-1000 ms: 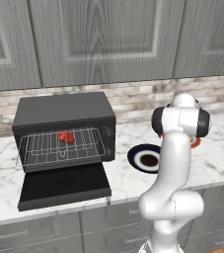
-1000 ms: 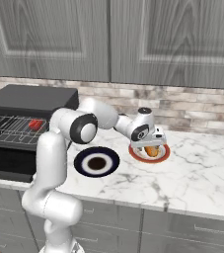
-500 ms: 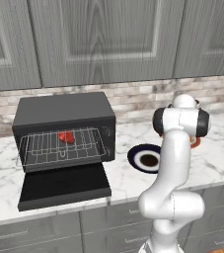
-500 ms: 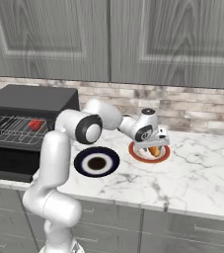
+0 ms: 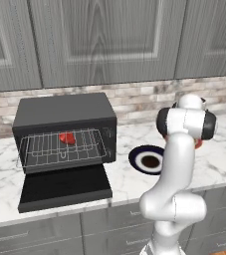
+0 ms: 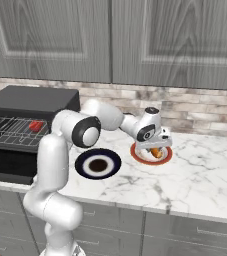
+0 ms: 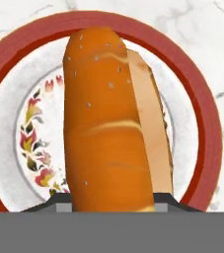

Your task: Open the toaster oven door. Place the hotdog bun on the top rack in the toaster oven and place the steak on the bottom rack.

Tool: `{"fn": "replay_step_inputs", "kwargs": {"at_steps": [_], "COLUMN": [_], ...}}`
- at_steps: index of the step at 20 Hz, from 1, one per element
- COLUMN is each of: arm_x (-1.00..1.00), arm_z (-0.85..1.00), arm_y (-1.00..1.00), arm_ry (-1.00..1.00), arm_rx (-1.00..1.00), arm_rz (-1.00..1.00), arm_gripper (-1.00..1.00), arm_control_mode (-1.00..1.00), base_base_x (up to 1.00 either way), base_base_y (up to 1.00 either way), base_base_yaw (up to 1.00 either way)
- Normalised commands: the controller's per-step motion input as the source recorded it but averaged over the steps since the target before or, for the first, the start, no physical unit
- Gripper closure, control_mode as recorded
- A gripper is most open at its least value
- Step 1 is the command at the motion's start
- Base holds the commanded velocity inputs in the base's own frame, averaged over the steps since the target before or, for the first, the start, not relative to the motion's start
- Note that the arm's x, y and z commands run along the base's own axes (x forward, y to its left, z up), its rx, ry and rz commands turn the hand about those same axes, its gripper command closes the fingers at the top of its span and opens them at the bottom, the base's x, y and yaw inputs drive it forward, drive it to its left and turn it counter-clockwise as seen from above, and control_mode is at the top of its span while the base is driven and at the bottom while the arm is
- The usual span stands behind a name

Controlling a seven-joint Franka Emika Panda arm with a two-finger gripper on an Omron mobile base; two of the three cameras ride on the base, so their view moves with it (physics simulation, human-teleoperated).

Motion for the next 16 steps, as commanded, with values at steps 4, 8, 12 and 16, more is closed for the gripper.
{"fn": "replay_step_inputs", "kwargs": {"at_steps": [4, 8, 12, 16], "arm_x": [-0.59, -0.71, -0.51, -0.4], "arm_z": [0.09, 0.0, 0.24, 0.47], "arm_y": [0.32, 0.4, 0.4, 0.36], "arm_ry": [-0.12, -0.19, -0.13, -0.02], "arm_rx": [0.02, 0.0, 0.0, 0.0], "arm_rz": [0.0, 0.02, 0.0, 0.03], "arm_gripper": [1.0, 1.0, 1.0, 1.0], "arm_control_mode": [-1.0, -1.0, -1.0, -1.0], "base_base_x": [0.0, 0.0, 0.0, 0.0], "base_base_y": [0.0, 0.0, 0.0, 0.0], "base_base_yaw": [0.0, 0.0, 0.0, 0.0]}}
